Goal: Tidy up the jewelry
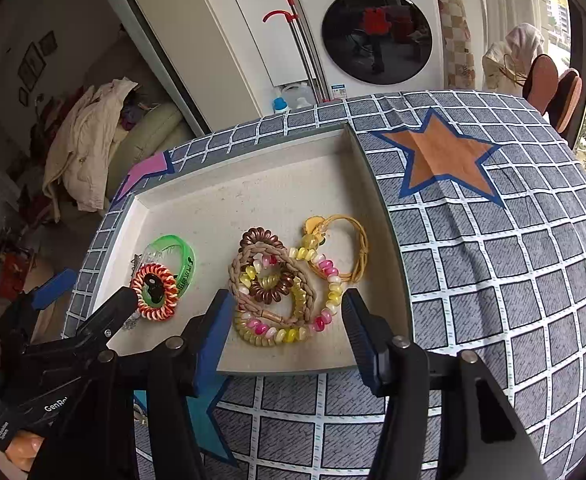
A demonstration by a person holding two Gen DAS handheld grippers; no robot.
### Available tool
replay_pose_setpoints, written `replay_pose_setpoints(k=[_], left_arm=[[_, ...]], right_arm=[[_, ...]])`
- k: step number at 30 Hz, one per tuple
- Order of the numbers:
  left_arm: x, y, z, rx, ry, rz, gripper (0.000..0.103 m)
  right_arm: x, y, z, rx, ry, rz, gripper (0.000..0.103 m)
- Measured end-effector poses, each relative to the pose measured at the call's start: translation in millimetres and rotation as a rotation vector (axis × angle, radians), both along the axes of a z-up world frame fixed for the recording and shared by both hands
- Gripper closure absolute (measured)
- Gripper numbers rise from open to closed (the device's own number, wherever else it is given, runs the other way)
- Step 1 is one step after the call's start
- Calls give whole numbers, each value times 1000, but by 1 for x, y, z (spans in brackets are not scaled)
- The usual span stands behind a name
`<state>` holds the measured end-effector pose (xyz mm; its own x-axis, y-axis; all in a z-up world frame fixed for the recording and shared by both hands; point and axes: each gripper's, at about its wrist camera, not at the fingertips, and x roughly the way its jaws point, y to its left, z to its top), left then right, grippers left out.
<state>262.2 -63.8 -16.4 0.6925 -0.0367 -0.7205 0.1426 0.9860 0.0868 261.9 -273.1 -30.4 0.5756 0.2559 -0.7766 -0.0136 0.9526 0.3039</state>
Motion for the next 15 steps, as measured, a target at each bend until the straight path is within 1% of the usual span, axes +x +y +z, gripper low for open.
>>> replay_pose_setpoints(k=[3,5,7,12,13,14,15], left_arm=[[-1,2,0,-5,13,4,0],[-3,3,0,-5,17,9,0],[-5,4,1,-5,19,12,0],[-11,3,1,-3,19,22,0],[-13,3,1,-3,19,26,0],[-14,3,2,-2,17,29,0],[-16,3,2,-2,16,32,0]], right_arm=[[0,2,0,12,1,8,36],[-1,4,1,18,-6,16,27],[-4,7,4,2,-27,30,21],[-15,19,12,-94,-95,39,19],[-16,20,13,-105,-108,35,14],[-18,20,14,-111,-119,31,0],[-20,19,15,-111,-138,25,0]])
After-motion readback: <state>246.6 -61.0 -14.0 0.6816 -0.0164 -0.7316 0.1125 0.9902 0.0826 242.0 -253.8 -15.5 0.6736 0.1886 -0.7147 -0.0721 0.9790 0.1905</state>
